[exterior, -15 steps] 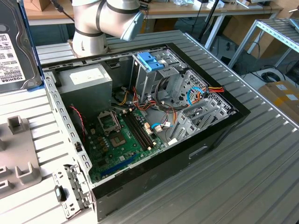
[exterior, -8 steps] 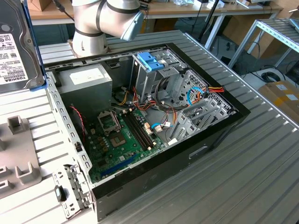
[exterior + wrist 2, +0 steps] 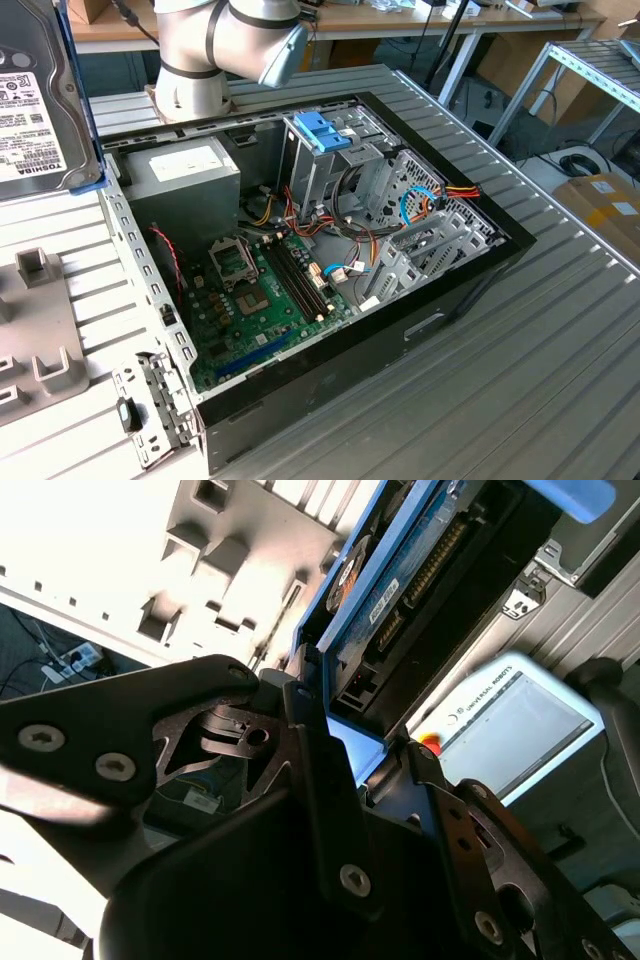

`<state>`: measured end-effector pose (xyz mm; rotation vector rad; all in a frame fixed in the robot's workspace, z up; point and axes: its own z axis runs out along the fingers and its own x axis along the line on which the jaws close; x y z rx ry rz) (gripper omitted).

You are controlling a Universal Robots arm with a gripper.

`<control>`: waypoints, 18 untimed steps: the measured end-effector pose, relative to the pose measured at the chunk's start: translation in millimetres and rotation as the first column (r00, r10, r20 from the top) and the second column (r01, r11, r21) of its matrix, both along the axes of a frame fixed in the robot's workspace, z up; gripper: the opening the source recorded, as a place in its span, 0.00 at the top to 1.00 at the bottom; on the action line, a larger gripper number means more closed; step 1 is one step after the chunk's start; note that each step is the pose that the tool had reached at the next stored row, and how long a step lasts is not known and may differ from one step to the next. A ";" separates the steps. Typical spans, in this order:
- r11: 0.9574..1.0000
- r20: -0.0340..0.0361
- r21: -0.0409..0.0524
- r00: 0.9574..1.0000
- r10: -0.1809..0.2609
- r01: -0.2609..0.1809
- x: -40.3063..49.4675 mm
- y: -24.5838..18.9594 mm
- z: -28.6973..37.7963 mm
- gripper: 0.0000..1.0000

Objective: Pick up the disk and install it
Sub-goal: 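Pick up the disk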

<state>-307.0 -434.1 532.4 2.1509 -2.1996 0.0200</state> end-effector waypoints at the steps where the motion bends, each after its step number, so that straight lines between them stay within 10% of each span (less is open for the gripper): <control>1: 1.000 0.000 0.000 1.000 0.000 0.000 0.3 0.0 0.0 0.63; 18: 1.000 0.000 -0.001 1.000 0.000 0.000 8.2 0.0 -0.8 0.63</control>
